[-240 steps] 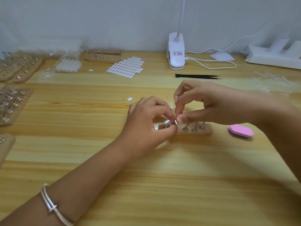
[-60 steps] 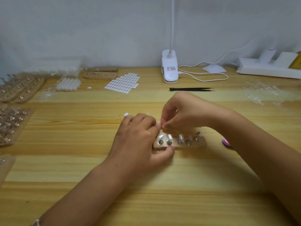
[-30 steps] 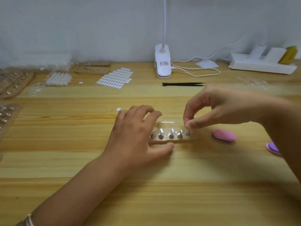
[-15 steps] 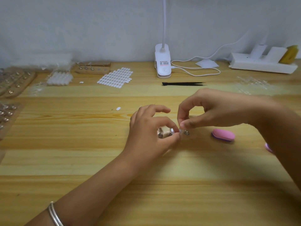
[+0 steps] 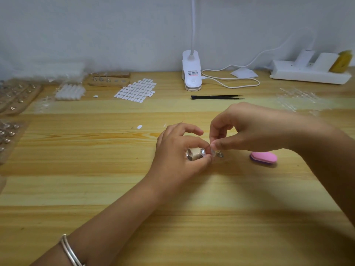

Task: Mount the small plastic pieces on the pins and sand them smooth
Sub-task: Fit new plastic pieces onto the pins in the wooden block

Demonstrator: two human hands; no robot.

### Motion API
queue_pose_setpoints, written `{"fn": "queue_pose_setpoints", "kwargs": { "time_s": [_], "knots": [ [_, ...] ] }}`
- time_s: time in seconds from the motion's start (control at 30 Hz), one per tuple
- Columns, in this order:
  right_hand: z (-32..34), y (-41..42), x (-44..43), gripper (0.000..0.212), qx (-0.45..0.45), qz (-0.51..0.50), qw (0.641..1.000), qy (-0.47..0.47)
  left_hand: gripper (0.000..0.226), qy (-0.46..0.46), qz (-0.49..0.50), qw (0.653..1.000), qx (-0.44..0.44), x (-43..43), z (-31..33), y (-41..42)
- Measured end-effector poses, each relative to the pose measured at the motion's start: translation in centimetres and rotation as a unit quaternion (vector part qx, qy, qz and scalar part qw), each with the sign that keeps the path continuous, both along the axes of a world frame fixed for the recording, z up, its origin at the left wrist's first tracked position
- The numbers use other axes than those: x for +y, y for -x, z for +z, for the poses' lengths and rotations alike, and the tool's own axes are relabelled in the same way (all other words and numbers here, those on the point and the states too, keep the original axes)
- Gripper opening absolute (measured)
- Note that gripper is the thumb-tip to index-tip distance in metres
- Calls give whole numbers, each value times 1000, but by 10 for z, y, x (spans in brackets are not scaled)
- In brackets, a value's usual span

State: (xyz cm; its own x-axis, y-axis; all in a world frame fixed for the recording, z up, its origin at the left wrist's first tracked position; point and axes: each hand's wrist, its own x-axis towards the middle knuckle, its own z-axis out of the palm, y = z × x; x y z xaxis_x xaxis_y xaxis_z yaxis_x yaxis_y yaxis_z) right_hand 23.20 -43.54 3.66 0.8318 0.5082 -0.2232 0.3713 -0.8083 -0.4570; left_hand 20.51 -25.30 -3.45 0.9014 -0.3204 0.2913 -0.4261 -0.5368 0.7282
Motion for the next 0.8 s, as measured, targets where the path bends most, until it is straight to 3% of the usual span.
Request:
{"fn": "queue_pose_setpoints", "kwargs": {
  "time_s": [0.5,0.8],
  "knots": [
    [3,9,12,15,-25,-47,998,44,10,0,10,1000,8,-1,1,0],
    [13,13,13,15,-17,-48,999,2,11,6,11,1000,15,0,-2,-1]
  ]
}}
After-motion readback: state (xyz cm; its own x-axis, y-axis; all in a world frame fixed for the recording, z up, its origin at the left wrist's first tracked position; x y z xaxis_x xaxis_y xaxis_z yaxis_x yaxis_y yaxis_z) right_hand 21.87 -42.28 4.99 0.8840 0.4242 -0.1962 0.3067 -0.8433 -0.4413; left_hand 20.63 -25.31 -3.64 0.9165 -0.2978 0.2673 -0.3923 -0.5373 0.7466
